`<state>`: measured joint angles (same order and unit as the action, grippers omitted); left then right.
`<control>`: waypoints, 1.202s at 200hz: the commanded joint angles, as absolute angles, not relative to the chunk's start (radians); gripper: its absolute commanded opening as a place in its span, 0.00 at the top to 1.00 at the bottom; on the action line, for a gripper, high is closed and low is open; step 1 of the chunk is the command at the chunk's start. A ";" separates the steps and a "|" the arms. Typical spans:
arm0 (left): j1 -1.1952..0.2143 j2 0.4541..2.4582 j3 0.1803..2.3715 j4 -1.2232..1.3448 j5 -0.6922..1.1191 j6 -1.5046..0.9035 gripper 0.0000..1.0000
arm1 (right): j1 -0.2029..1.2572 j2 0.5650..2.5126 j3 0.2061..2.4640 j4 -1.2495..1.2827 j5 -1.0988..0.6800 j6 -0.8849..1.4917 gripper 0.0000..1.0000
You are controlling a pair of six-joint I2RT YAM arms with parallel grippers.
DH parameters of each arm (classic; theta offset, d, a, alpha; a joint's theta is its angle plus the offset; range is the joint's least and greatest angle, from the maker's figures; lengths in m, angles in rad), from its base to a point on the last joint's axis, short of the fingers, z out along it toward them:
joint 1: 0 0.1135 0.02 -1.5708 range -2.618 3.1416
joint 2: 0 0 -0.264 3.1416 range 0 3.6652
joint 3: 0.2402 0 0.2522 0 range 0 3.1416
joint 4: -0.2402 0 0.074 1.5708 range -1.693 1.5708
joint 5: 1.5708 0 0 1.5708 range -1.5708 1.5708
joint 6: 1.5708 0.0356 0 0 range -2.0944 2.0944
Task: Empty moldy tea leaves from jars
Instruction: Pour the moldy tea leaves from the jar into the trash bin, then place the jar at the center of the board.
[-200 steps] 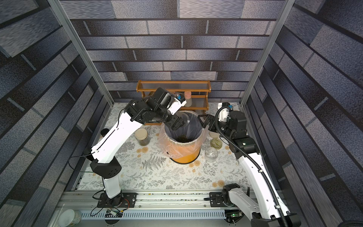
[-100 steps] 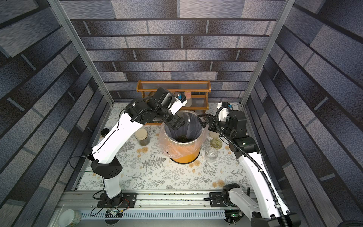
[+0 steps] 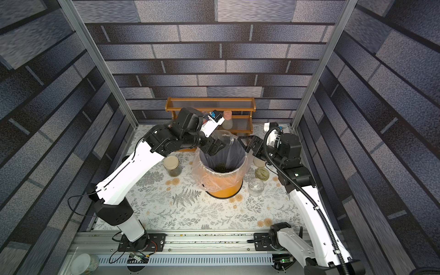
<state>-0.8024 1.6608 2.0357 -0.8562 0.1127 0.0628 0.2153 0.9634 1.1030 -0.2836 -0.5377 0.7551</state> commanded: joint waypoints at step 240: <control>-0.847 1.471 1.443 0.492 0.246 -0.131 0.67 | 0.301 1.144 1.251 0.206 -0.714 1.077 0.00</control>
<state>-0.8093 1.4593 1.3613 0.4183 0.2386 -0.1635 0.2955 1.1168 1.1976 0.1600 -0.7086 1.0916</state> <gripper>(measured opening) 0.851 0.999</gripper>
